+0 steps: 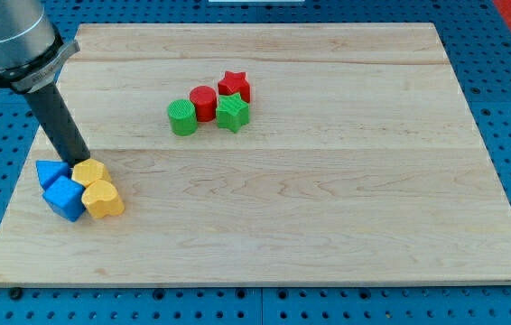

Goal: Place the yellow hexagon at the bottom of the green circle

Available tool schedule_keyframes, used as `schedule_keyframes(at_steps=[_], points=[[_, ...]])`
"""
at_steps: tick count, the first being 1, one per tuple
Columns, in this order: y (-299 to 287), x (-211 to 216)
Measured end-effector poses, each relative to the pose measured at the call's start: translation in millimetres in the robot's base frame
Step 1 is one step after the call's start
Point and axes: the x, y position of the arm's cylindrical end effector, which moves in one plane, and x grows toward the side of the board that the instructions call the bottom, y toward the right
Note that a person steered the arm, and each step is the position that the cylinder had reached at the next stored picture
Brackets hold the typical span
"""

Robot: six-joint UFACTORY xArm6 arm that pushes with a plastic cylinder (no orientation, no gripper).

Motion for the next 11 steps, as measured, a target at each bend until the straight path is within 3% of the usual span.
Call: schedule_keyframes(at_steps=[1,2,3,4,5,7,8,11], points=[[1.5,0.0],[-7.1,-47.3],[-28.9,-58.9],[-75.7,3.1],[-67.0,61.3],[28.4,44.8],[41.3,47.3],[-80.1,61.7]])
